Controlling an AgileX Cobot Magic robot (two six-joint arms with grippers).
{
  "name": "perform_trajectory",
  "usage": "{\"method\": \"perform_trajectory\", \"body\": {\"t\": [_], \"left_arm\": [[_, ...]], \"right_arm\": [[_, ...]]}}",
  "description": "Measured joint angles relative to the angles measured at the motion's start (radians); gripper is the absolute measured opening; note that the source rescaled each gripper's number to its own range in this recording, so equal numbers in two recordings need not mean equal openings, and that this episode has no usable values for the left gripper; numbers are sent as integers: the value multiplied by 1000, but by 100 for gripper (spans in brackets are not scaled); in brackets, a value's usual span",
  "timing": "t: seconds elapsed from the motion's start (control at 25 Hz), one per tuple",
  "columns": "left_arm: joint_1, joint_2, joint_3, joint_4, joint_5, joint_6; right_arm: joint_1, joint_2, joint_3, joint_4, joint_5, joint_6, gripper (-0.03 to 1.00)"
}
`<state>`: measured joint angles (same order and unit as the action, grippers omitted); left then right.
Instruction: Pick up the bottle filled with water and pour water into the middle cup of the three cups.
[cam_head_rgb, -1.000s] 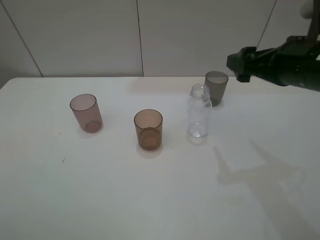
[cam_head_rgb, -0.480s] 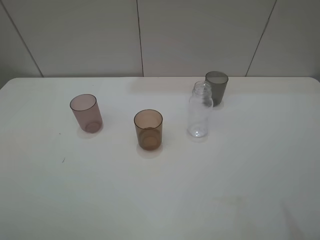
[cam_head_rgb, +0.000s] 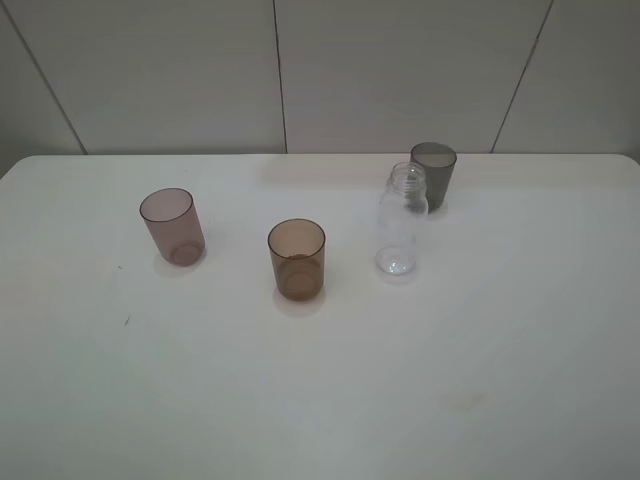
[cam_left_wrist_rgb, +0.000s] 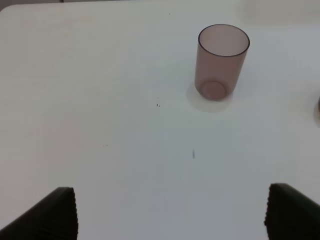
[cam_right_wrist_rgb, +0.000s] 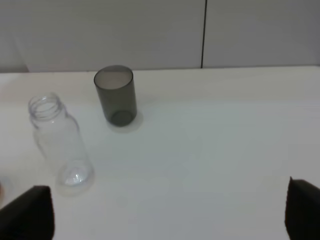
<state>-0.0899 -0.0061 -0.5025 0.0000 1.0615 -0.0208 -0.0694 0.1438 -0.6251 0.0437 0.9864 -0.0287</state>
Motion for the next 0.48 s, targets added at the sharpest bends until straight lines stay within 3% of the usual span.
{"method": "perform_trajectory", "body": {"t": [0.48], "left_arm": [[0,0,0,0,0,0]], "right_arm": [[0,-146,103,-44,67,4,100]]}}
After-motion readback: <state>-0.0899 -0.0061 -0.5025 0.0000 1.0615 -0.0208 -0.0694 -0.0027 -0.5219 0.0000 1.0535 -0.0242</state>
